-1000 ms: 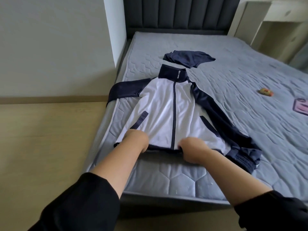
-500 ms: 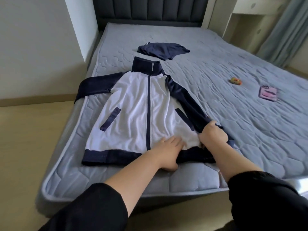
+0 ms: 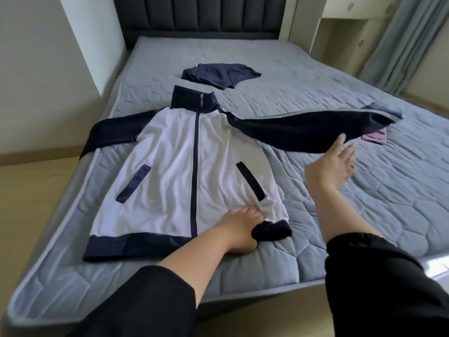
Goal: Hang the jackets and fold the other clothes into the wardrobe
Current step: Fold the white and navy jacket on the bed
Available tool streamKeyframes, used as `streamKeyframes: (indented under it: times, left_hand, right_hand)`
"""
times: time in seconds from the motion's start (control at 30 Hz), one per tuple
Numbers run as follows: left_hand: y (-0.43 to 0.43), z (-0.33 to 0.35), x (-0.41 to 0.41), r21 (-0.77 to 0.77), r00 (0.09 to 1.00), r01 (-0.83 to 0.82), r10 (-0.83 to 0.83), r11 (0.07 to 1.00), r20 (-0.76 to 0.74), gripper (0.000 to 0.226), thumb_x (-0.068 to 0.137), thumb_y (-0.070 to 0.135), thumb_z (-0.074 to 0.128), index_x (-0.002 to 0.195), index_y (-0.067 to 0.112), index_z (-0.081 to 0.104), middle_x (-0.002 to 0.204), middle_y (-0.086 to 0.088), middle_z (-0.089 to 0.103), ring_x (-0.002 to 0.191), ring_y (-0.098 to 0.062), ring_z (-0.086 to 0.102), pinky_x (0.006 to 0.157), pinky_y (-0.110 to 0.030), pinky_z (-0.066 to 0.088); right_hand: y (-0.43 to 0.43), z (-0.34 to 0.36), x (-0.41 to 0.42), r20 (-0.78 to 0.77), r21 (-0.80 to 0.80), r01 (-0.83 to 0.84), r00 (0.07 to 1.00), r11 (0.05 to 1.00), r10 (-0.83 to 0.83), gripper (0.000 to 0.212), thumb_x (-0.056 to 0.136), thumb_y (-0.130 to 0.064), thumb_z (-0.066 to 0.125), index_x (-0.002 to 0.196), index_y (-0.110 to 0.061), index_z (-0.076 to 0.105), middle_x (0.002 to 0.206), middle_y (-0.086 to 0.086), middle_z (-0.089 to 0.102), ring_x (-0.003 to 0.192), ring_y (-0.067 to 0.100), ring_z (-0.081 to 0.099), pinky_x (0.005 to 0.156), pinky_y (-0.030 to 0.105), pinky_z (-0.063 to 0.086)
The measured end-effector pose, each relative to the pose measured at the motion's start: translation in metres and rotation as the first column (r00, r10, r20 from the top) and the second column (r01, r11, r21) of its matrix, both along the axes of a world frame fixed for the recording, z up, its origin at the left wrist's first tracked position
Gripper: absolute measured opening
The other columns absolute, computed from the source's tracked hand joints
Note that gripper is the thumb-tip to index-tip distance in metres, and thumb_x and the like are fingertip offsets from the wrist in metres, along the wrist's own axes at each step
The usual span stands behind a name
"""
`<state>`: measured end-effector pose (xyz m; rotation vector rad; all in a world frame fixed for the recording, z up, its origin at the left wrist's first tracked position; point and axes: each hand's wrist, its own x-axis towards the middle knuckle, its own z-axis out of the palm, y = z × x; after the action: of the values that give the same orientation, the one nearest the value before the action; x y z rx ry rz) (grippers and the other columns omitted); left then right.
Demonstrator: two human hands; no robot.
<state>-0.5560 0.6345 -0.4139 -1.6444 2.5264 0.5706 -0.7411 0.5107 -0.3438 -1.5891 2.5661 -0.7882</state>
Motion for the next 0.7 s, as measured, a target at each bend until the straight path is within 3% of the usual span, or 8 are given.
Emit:
streamKeyframes:
  times: [0.07, 0.17, 0.33, 0.4, 0.5, 0.57, 0.63, 0.7]
  left_hand:
    - [0.001, 0.004, 0.001, 0.045, 1.0, -0.013, 0.013, 0.999, 0.0, 0.079, 0.081, 0.021, 0.047, 0.152, 0.026, 0.012, 0.16, 0.001, 0.002, 0.147, -0.014, -0.001, 0.119, -0.04, 0.005]
    - [0.003, 0.007, 0.003, 0.087, 0.999, -0.021, 0.019, 0.996, 0.028, 0.079, 0.084, 0.022, 0.045, 0.153, 0.025, 0.006, 0.161, 0.0, -0.006, 0.147, -0.012, -0.006, 0.119, -0.036, 0.002]
    - [0.015, 0.02, -0.004, 0.107, 0.994, -0.078, 0.069, 0.991, 0.086, 0.074, 0.088, 0.02, 0.047, 0.152, 0.011, 0.01, 0.16, -0.005, 0.004, 0.146, -0.02, 0.011, 0.116, -0.033, 0.018]
    - [0.02, 0.029, -0.01, 0.063, 0.991, -0.107, 0.102, 0.992, 0.083, 0.053, 0.087, 0.016, 0.049, 0.138, 0.007, 0.035, 0.146, -0.009, 0.031, 0.128, -0.027, 0.041, 0.094, -0.035, 0.039]
    - [0.021, 0.045, -0.017, -0.004, 0.988, -0.073, 0.073, 0.997, 0.139, 0.031, 0.086, 0.014, 0.049, 0.116, 0.011, 0.051, 0.122, -0.008, 0.051, 0.104, -0.029, 0.056, 0.073, -0.033, 0.037]
    - [0.023, 0.046, -0.021, 0.0, 0.976, 0.011, -0.011, 1.0, 0.216, 0.033, 0.087, 0.02, 0.049, 0.119, 0.011, 0.051, 0.123, -0.008, 0.051, 0.108, -0.028, 0.054, 0.074, -0.032, 0.035]
    - [0.025, 0.041, -0.02, 0.09, 0.978, 0.039, -0.056, 0.995, 0.201, 0.046, 0.089, 0.033, 0.051, 0.128, 0.01, 0.043, 0.131, -0.01, 0.042, 0.121, -0.027, 0.044, 0.08, -0.035, 0.034]
    - [0.019, 0.043, -0.012, 0.252, 0.997, 0.009, -0.029, 0.968, 0.076, 0.059, 0.091, 0.049, 0.048, 0.134, 0.01, 0.04, 0.137, -0.01, 0.037, 0.129, -0.026, 0.038, 0.095, -0.037, 0.035]
  right_hand:
    - [0.008, -0.018, 0.009, 0.036, 0.248, -0.098, 0.995, 0.964, 0.091, 0.066, 0.084, -0.009, 0.049, 0.146, -0.011, 0.025, 0.15, 0.016, 0.028, 0.136, 0.033, 0.031, 0.106, 0.048, 0.033]
    - [0.023, -0.028, 0.03, 0.322, 0.41, -0.279, 0.935, 0.868, 0.148, 0.031, 0.087, -0.015, 0.046, 0.112, 0.0, 0.058, 0.093, 0.013, 0.061, 0.085, 0.031, 0.06, 0.074, 0.036, 0.051]
    - [0.034, -0.031, 0.047, 0.503, 0.662, -0.435, 0.862, 0.61, 0.068, 0.043, 0.088, -0.047, 0.059, 0.1, -0.008, 0.049, 0.09, 0.014, 0.06, 0.084, 0.03, 0.062, 0.075, 0.038, 0.053]
    - [0.033, -0.035, 0.039, 0.494, 0.622, -0.408, 0.867, 0.668, 0.069, 0.04, 0.086, -0.04, 0.066, 0.096, -0.005, 0.05, 0.08, 0.013, 0.058, 0.069, 0.028, 0.06, 0.056, 0.035, 0.052]
    - [0.038, -0.035, 0.028, 0.413, 0.508, -0.352, 0.901, 0.786, 0.136, 0.032, 0.092, -0.025, 0.058, 0.11, 0.001, 0.055, 0.082, 0.013, 0.059, 0.067, 0.026, 0.057, 0.048, 0.029, 0.042]
    - [0.043, -0.035, 0.027, 0.341, 0.633, -0.363, 0.924, 0.684, 0.174, 0.033, 0.098, -0.023, 0.048, 0.122, -0.002, 0.053, 0.103, 0.016, 0.062, 0.077, 0.028, 0.062, 0.06, 0.031, 0.048]
    - [0.047, -0.04, 0.027, 0.296, 0.694, -0.346, 0.936, 0.631, 0.188, 0.033, 0.097, -0.03, 0.05, 0.117, -0.004, 0.055, 0.088, 0.015, 0.06, 0.064, 0.027, 0.057, 0.059, 0.032, 0.048]
    - [0.047, -0.04, 0.028, 0.274, 0.604, -0.326, 0.942, 0.727, 0.195, 0.025, 0.092, -0.031, 0.054, 0.097, -0.006, 0.052, 0.074, 0.009, 0.052, 0.058, 0.025, 0.05, 0.054, 0.031, 0.043]
